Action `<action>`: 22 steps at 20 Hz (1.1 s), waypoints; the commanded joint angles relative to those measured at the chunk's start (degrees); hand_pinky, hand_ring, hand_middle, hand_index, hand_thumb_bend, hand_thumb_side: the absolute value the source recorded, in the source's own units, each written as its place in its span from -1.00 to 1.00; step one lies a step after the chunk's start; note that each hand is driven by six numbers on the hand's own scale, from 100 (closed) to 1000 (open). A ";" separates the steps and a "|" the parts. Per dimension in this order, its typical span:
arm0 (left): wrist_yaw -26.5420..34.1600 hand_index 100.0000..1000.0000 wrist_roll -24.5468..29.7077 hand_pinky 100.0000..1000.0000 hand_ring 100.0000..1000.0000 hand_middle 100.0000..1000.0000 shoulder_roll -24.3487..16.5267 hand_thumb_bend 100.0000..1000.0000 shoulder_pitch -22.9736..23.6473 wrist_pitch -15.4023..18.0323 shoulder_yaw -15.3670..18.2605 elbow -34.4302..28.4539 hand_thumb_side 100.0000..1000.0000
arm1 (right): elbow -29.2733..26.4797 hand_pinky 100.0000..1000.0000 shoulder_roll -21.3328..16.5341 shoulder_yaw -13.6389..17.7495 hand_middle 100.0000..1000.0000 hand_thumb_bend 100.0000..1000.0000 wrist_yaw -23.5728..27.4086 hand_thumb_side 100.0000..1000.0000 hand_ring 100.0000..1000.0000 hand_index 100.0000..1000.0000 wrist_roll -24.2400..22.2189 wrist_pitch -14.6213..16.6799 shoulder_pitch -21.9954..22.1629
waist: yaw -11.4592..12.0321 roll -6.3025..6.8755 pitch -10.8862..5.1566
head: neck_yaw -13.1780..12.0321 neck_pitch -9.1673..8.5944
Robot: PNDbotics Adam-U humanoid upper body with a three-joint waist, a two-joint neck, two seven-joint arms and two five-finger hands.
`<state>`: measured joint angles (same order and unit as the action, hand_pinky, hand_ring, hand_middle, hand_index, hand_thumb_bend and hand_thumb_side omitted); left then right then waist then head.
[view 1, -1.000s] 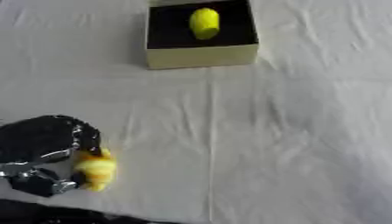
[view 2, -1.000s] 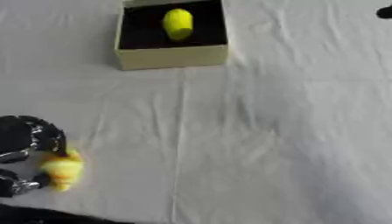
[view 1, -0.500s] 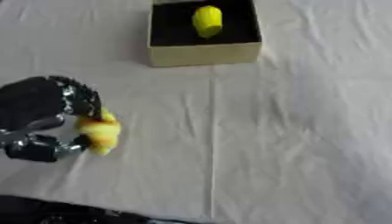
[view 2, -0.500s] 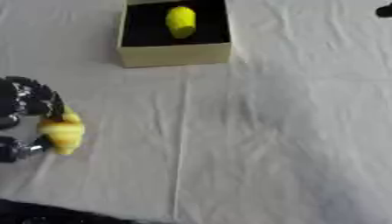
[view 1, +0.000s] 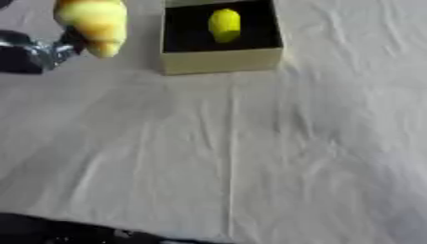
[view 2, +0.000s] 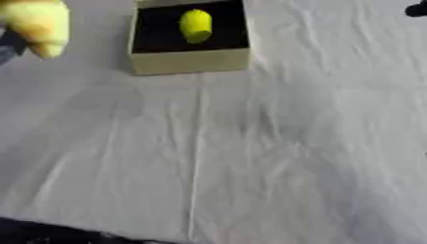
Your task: Pick up objects on the table and place them in the box.
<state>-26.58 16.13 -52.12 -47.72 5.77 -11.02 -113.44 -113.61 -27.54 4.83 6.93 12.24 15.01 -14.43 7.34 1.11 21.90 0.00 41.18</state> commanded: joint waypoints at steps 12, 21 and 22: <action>-6.70 0.02 1.39 0.30 0.25 0.04 18.18 -1.00 -17.31 2.77 -3.55 30.12 -1.00 | -0.98 0.68 -0.55 -0.37 0.28 -1.00 1.25 0.21 0.23 0.50 -0.89 0.20 -2.73 | -3.51 -0.76 0.88 | -0.61 -4.52; -12.97 0.04 -0.61 0.30 0.25 0.04 24.16 -1.00 -19.53 7.77 -3.38 43.80 -1.00 | -0.98 0.68 -0.04 -0.56 0.28 -1.00 2.10 0.21 0.23 0.49 -1.37 0.06 -3.67 | -4.84 -0.86 1.43 | -0.80 -7.12; -13.29 0.04 -0.59 0.30 0.26 0.04 24.51 -1.00 -19.49 8.02 -3.36 44.51 -1.00 | -0.98 0.68 0.03 -0.57 0.27 -1.00 2.18 0.21 0.23 0.49 -1.38 0.01 -3.74 | -4.89 -0.84 1.45 | -0.83 -7.04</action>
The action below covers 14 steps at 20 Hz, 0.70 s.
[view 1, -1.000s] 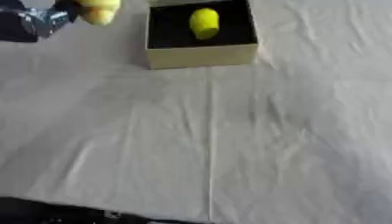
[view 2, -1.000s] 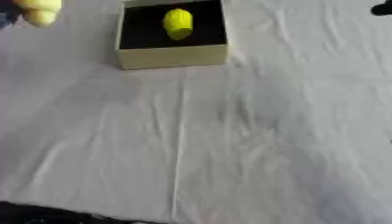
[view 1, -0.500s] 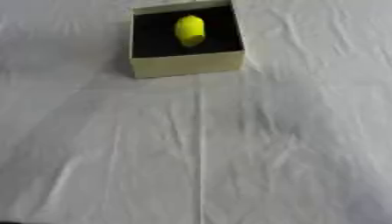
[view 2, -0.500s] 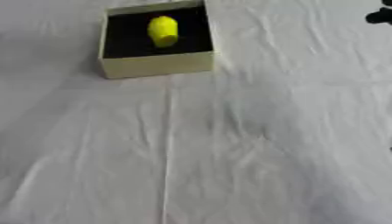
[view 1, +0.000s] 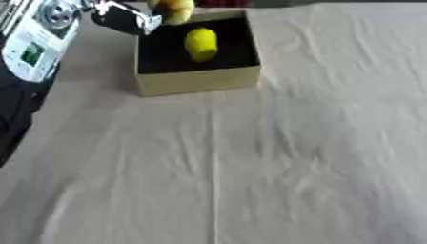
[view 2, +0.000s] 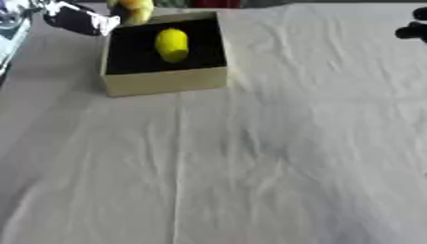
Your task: Pick up objects on the table and place them in the box.
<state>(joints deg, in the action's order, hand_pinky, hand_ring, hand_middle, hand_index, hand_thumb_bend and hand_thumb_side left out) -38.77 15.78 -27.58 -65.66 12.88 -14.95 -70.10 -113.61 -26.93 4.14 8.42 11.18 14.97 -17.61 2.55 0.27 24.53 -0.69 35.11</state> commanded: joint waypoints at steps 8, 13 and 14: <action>-8.24 0.36 -1.83 0.42 0.45 0.26 2.13 -1.00 -1.64 -0.44 1.43 7.06 -1.00 | -0.98 0.68 -0.07 0.01 0.27 -1.00 1.23 0.22 0.23 0.49 -0.36 -0.30 -0.66 | -0.42 0.10 -1.10 | -0.56 -0.42; -12.00 0.85 -0.82 0.78 0.88 0.71 2.70 -0.62 -1.32 -1.33 1.94 8.98 -0.19 | -0.98 0.68 0.05 0.02 0.27 -1.00 1.29 0.22 0.23 0.49 -0.34 -0.48 -0.46 | -0.21 0.12 -1.17 | -0.58 0.00; -12.42 0.91 -0.97 0.85 0.96 0.76 2.74 -0.48 -1.31 -1.36 1.97 8.92 -0.04 | -0.98 0.68 0.07 0.01 0.27 -1.00 1.30 0.23 0.23 0.49 -0.35 -0.53 -0.43 | -0.15 0.10 -1.20 | -0.65 0.08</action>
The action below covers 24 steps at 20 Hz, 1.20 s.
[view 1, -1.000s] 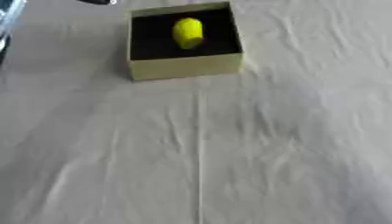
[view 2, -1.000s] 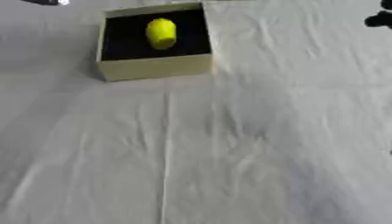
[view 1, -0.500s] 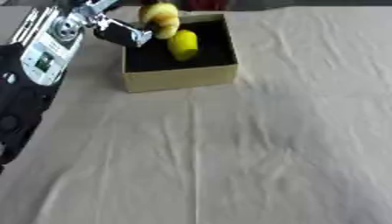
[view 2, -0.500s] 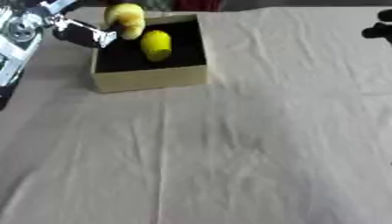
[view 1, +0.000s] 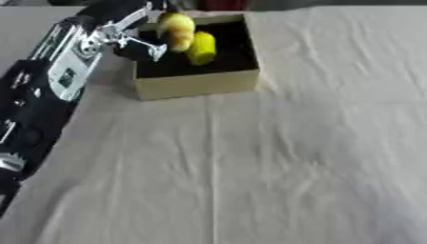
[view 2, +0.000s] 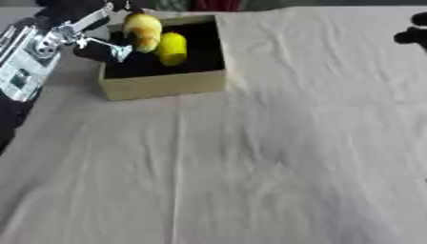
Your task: Pick up objects on the table and place them in the box.
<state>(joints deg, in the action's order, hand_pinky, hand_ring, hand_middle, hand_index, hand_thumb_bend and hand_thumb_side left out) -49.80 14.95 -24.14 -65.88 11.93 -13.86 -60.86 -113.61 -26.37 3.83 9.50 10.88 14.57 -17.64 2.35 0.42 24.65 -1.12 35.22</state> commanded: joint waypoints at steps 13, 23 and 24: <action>4.37 0.87 -5.93 0.83 0.93 0.73 -1.58 -0.63 -0.79 -2.27 2.67 -9.80 0.12 | -0.98 0.68 -0.70 0.46 0.27 -1.00 0.20 0.20 0.22 0.49 0.03 -0.11 0.07 | 0.97 -0.51 -1.99 | -0.48 1.25; 37.74 0.66 -21.11 0.59 0.68 0.53 -10.22 -1.00 10.56 -14.40 10.01 -50.28 -0.02 | -0.98 0.67 -2.45 1.86 0.27 -1.00 -0.68 0.10 0.22 0.49 1.74 1.86 0.00 | 2.58 -0.86 -2.38 | 1.29 1.86; 40.56 0.66 -22.82 0.58 0.67 0.52 -10.95 -1.00 12.34 -13.88 10.78 -52.04 0.01 | -0.98 0.67 -2.56 2.03 0.27 -1.00 -0.78 0.09 0.23 0.50 2.00 2.13 -0.08 | 2.65 -0.97 -2.36 | 1.57 1.72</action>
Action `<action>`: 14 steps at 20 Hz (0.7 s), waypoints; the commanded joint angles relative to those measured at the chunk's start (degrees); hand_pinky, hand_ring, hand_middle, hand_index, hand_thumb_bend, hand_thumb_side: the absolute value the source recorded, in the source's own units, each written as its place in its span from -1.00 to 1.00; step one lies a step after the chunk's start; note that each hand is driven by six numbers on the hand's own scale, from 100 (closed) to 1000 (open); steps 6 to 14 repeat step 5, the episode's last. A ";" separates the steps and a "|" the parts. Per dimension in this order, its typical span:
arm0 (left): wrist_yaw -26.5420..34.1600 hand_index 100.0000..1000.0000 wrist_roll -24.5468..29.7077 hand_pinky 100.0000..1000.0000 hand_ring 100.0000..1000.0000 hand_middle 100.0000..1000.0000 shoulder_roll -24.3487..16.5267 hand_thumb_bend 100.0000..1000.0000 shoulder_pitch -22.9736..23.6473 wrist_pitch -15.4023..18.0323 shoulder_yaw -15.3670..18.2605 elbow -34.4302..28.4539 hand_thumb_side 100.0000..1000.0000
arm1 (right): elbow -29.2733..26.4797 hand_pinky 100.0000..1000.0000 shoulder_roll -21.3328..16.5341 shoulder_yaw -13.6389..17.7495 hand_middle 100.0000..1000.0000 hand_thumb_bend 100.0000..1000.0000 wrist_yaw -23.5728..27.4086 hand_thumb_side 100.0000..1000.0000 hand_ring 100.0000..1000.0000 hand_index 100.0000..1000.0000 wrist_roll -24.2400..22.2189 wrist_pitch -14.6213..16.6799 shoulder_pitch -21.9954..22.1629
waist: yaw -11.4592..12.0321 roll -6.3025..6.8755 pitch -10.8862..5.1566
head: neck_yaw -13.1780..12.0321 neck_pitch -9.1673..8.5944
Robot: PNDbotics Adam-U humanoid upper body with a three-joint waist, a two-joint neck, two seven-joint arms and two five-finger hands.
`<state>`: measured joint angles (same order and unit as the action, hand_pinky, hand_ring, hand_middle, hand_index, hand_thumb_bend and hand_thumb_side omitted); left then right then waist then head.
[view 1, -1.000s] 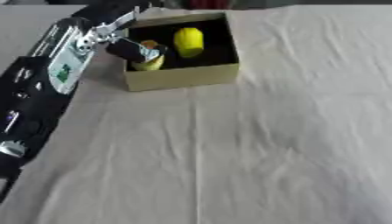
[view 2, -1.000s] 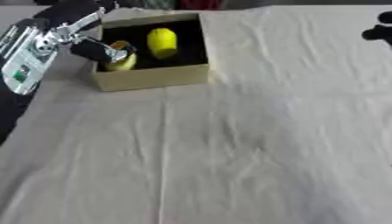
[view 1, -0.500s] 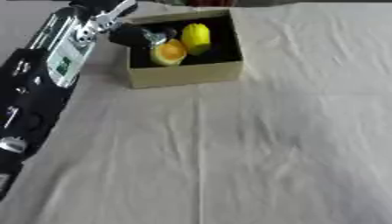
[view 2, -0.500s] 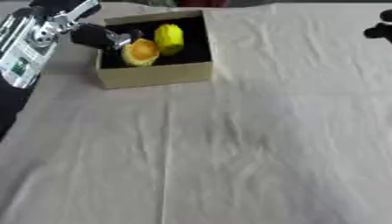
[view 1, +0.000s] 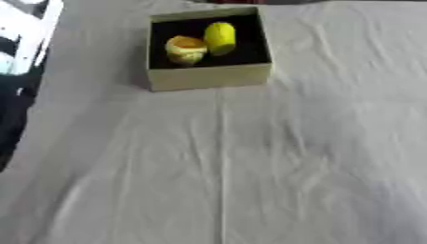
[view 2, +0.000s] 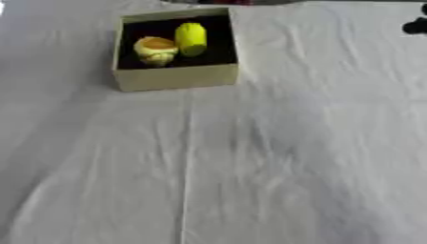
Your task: Pick up objects on the table and place them in the box.
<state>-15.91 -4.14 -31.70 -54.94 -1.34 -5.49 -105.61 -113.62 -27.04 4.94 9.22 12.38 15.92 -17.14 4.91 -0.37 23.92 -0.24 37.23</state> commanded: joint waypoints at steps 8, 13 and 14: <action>15.82 0.68 -13.34 0.58 0.67 0.53 -5.99 -1.00 11.25 9.66 6.10 -8.93 0.10 | -0.98 0.66 -2.30 1.95 0.28 -1.00 -1.00 0.01 0.23 0.50 2.31 2.55 -1.09 | 0.38 -0.96 -1.49 | 2.06 -1.46; 15.82 0.68 -13.34 0.58 0.67 0.53 -5.99 -1.00 11.25 9.66 6.10 -8.93 0.10 | -0.98 0.66 -2.30 1.95 0.28 -1.00 -1.00 0.01 0.23 0.50 2.31 2.55 -1.09 | 0.38 -0.96 -1.49 | 2.06 -1.46; 15.82 0.68 -13.34 0.58 0.67 0.53 -5.99 -1.00 11.25 9.66 6.10 -8.93 0.10 | -0.98 0.66 -2.30 1.95 0.28 -1.00 -1.00 0.01 0.23 0.50 2.31 2.55 -1.09 | 0.38 -0.96 -1.49 | 2.06 -1.46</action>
